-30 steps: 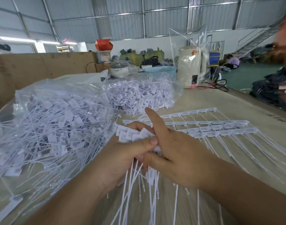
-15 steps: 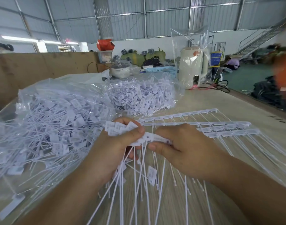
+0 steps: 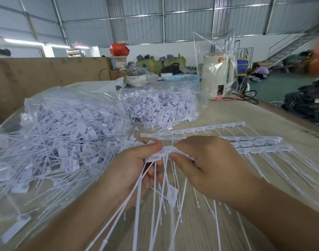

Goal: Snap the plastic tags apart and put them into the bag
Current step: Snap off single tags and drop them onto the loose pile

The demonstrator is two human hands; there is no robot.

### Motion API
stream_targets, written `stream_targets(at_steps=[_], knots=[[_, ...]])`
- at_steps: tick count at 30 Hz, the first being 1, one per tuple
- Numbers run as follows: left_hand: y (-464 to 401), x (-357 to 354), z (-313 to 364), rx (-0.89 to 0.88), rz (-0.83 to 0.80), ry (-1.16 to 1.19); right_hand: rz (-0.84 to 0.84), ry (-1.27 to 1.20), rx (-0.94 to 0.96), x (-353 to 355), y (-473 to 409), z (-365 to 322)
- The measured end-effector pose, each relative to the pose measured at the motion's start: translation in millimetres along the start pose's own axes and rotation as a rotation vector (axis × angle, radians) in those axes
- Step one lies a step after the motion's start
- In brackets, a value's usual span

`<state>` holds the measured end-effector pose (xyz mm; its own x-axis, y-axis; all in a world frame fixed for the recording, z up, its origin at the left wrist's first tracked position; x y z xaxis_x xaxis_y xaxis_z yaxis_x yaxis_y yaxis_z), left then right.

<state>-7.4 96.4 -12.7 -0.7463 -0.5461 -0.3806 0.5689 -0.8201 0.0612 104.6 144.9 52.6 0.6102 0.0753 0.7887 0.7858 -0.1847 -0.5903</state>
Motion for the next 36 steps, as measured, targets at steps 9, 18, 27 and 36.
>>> stream_targets(at_steps=[9,18,27,36], knots=[[-3.3,7.1,-0.6,0.033,0.072,0.211,0.142,-0.032,-0.030,15.3,1.1,-2.0],[8.4,-3.7,18.1,-0.248,0.026,-0.207,0.091,-0.211,-0.098,9.3,0.5,9.1],[10.6,-14.6,20.5,-0.292,-0.142,-0.382,-0.184,-0.322,-0.031,-23.2,3.6,3.9],[8.8,-1.8,33.9,-0.312,-0.046,-0.297,-0.156,-0.295,-0.098,-15.0,1.9,15.4]])
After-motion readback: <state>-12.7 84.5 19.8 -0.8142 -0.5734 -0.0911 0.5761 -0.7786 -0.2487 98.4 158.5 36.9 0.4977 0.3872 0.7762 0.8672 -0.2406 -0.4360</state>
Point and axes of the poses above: each hand's wrist, its own y-axis away from the middle knuckle, its own x-axis out of the back of the hand, z = x × y, the point moved 9 cm from there along -y, towards the middle knuckle, and after that the axes turned 1 degree about y, right-handed, at the moved point
